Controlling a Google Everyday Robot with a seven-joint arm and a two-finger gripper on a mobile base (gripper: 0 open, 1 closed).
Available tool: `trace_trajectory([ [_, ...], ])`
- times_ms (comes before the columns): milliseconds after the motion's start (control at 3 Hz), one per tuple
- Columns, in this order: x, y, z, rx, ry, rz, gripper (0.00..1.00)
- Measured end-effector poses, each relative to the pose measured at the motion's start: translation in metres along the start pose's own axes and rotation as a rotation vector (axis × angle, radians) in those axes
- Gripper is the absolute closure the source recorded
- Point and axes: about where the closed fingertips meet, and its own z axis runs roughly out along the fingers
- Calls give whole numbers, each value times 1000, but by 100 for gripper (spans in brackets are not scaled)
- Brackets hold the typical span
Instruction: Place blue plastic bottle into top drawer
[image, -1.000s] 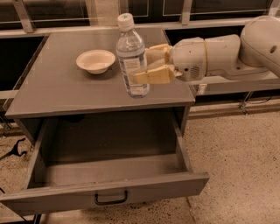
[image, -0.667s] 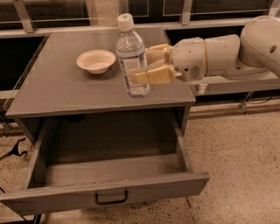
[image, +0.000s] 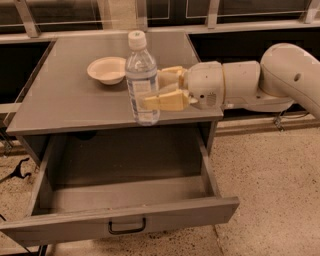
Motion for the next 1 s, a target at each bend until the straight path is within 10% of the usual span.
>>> trace_trajectory([
  [1000,26,41,51,-58,-117,15,100],
])
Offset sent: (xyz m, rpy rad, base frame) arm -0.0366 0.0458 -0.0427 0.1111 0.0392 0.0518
